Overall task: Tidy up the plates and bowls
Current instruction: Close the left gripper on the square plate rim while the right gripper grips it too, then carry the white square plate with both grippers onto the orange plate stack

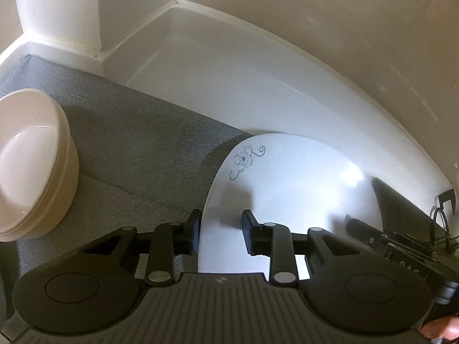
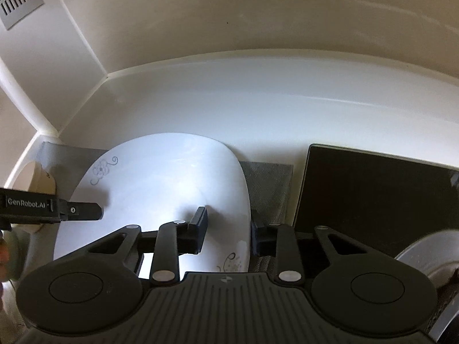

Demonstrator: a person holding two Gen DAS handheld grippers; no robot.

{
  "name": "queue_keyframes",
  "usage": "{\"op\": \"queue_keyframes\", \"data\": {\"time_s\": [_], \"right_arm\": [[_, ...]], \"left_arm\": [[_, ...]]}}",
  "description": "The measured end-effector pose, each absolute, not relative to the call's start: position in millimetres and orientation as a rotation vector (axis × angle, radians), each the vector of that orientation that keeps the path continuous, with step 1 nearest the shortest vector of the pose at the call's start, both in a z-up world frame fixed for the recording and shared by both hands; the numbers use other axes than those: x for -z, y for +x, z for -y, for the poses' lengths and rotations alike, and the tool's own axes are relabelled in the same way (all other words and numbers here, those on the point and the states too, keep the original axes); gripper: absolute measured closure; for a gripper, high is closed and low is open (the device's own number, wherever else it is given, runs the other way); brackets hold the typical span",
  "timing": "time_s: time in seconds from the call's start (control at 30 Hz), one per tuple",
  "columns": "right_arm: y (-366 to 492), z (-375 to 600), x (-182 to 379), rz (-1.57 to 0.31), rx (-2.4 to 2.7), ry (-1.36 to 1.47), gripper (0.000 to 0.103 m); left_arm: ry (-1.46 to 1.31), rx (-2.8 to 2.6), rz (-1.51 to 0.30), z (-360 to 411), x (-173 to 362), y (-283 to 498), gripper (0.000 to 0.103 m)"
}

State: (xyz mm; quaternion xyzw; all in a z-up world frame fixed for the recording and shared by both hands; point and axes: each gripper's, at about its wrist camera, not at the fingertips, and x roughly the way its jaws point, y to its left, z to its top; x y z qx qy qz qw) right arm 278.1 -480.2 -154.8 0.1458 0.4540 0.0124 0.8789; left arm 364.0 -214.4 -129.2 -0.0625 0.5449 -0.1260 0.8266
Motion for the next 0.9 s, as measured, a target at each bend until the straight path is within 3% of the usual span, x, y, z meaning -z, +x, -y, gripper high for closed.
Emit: {"op": "queue_keyframes", "data": {"time_s": [0.9], "right_arm": [[209,449,104,-0.931,0.002,0.361,0.075]], "left_arm": [[-0.110,0.326,-1.155,187,107,344,0.071]]}}
